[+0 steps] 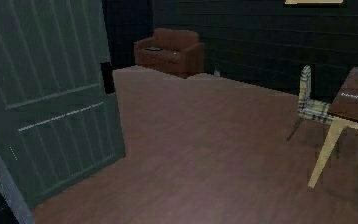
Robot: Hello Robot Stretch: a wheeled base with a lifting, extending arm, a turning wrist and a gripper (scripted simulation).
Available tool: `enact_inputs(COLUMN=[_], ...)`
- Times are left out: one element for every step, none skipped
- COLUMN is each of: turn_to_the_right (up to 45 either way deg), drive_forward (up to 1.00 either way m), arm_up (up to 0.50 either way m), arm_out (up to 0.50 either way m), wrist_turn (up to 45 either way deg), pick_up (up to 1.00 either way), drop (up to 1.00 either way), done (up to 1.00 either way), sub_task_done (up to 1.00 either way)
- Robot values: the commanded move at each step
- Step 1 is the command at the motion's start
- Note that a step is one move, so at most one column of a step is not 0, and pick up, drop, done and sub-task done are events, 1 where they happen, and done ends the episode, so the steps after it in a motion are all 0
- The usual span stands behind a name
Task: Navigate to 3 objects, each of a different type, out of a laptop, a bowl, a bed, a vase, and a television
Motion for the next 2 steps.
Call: enact_inputs(turn_to_the_right=[0.0, 0.0], drive_forward=[1.00, 1.00], arm_up=[0.00, 0.00], arm_out=[0.00, 0.00], wrist_turn=[0.0, 0.0], pick_up=[0.00, 0.00], drop=[0.00, 0.00], done=[0.00, 0.00], sub_task_done=[0.00, 0.00])
